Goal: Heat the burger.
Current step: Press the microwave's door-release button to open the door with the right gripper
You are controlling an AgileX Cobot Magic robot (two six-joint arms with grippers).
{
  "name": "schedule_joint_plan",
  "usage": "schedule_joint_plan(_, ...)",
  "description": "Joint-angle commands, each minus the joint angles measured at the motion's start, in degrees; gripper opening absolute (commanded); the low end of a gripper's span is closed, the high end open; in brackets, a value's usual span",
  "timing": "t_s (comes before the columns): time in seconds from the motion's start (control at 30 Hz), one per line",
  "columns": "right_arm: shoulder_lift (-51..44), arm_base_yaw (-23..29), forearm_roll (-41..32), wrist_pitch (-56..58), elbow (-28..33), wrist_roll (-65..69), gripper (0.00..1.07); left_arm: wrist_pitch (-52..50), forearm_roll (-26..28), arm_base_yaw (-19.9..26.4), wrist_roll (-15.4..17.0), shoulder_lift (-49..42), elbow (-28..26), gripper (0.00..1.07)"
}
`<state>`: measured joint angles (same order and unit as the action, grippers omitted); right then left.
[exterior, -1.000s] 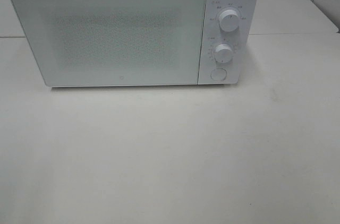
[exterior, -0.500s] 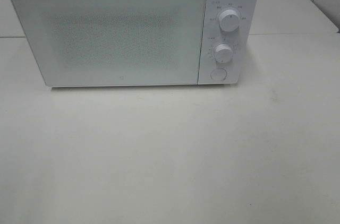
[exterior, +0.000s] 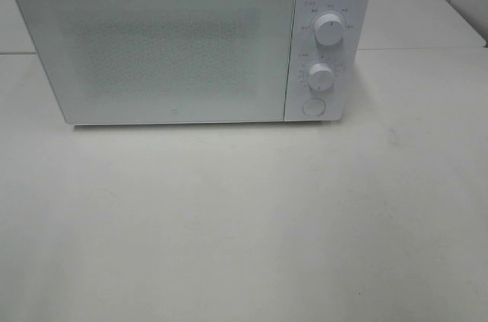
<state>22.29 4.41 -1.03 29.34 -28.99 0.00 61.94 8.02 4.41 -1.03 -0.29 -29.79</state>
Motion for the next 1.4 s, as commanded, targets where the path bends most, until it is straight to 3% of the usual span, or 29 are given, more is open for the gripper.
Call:
schedule_joint_plan(0.03,3.5,-0.23,0.29,-4.81,0.34,-0.57,0.76,-0.69,0.23,0.11,0.23,-0.97,0.17,0.98)
schedule_joint_plan(0.3,14.04,-0.23,0.34,-19.94,0.86,0.0,0.76,-0.69,0.23,0.11,0.23,-0.97,0.17,0.98)
schedule_joint_plan(0.57,22.35,-0.23,0.34,-41.25,7.51,0.0,0.74,-0.69,0.23,0.11,0.23,-0.97,0.17,0.98)
schedule_joint_plan(1.4,54.55,-0.11,-3.21,-74.03,8.82,-2.75,0.74,-0.69,0.23,0.11,0.23,-0.97,0.17,0.98)
